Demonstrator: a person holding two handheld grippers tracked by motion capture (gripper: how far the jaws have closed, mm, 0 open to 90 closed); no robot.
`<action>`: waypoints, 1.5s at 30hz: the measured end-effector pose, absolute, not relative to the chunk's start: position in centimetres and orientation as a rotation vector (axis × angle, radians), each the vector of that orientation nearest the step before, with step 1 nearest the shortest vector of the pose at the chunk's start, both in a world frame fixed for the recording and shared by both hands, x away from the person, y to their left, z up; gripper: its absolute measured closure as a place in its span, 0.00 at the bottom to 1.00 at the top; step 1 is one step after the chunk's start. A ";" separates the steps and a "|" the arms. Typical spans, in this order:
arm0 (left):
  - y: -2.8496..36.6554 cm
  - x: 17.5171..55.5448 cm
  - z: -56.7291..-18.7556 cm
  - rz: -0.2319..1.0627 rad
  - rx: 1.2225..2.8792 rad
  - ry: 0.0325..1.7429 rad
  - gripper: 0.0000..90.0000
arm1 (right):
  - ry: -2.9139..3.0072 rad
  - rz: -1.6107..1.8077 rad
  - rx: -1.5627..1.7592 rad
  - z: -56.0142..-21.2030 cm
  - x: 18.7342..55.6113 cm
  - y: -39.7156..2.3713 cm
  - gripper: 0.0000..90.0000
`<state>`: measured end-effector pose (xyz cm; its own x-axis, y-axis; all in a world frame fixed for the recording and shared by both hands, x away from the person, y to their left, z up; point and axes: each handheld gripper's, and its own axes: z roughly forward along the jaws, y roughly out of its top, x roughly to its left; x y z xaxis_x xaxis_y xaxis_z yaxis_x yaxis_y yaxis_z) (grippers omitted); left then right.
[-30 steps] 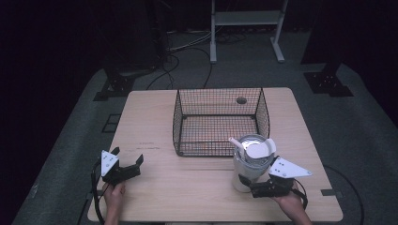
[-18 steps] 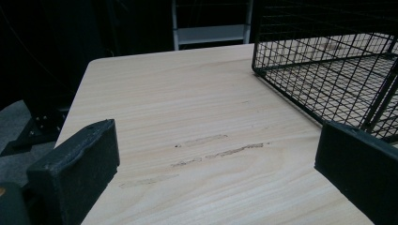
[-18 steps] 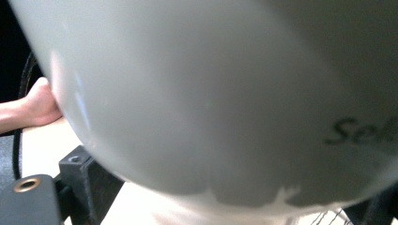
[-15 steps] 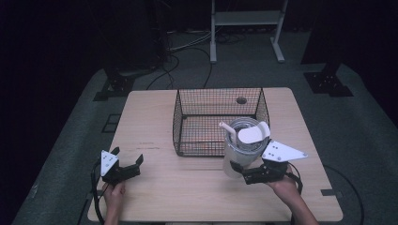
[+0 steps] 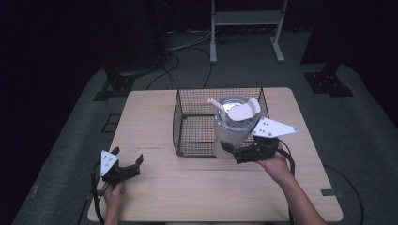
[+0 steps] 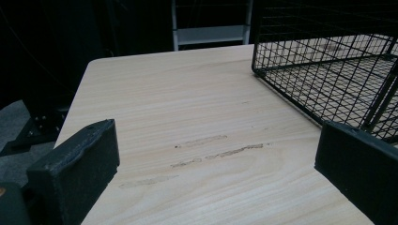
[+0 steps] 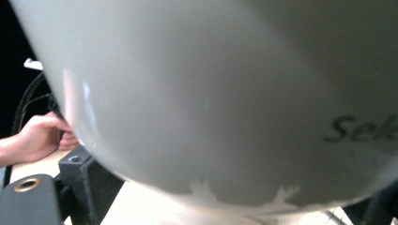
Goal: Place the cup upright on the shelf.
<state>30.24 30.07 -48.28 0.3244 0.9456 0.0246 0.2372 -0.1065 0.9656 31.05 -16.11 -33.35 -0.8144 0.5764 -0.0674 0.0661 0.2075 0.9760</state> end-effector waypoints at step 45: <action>30.2 30.2 -48.3 0.873 1.569 1.095 0.00 | 2.156 1.563 0.674 -33.8 45.4 -8.8 0.10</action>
<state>30.23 30.18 -48.30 0.3315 0.9433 0.0182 0.2282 -0.0989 0.9686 45.41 -8.79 -33.77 -0.8076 0.5888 -0.0330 0.1517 0.2615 0.9532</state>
